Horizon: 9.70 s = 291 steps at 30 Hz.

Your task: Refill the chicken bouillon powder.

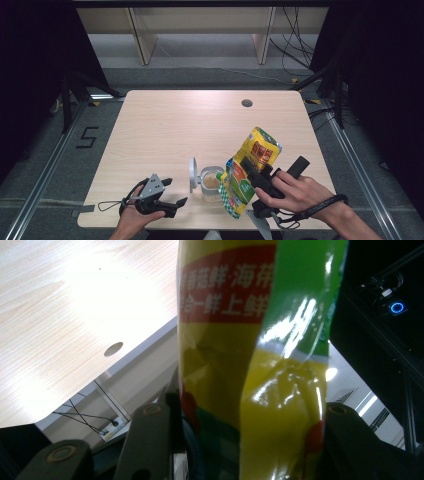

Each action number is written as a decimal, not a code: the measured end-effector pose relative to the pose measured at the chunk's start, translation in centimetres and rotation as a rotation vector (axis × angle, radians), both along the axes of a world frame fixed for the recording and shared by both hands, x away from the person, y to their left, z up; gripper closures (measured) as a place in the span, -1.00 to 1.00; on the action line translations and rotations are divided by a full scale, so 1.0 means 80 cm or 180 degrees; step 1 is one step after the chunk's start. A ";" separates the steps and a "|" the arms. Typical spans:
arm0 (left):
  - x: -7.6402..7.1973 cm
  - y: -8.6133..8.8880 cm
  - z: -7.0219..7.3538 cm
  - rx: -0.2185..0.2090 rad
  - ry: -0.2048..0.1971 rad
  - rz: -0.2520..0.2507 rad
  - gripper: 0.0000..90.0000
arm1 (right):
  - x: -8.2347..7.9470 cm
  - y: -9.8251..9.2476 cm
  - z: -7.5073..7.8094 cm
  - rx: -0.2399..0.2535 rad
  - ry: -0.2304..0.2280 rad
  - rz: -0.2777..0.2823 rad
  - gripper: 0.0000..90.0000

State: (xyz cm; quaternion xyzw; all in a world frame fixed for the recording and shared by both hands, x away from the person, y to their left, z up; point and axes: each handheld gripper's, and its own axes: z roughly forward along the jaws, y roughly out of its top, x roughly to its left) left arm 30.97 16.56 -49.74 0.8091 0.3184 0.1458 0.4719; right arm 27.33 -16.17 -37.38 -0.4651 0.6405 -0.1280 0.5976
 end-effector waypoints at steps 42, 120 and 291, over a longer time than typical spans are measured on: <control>0.001 0.000 0.001 0.0040 -0.0016 -0.0033 -0.64 | 0.001 0.003 -0.005 -0.0014 0.0053 0.0017 0.34; -0.001 -0.001 -0.001 -0.0037 0.0048 0.0036 -0.64 | -0.005 -0.003 -0.008 0.0005 0.0126 0.0010 0.39; 0.001 0.004 -0.001 0.0029 0.0029 0.0043 -0.64 | 0.011 -0.057 -0.067 0.1765 0.0926 -0.0297 0.49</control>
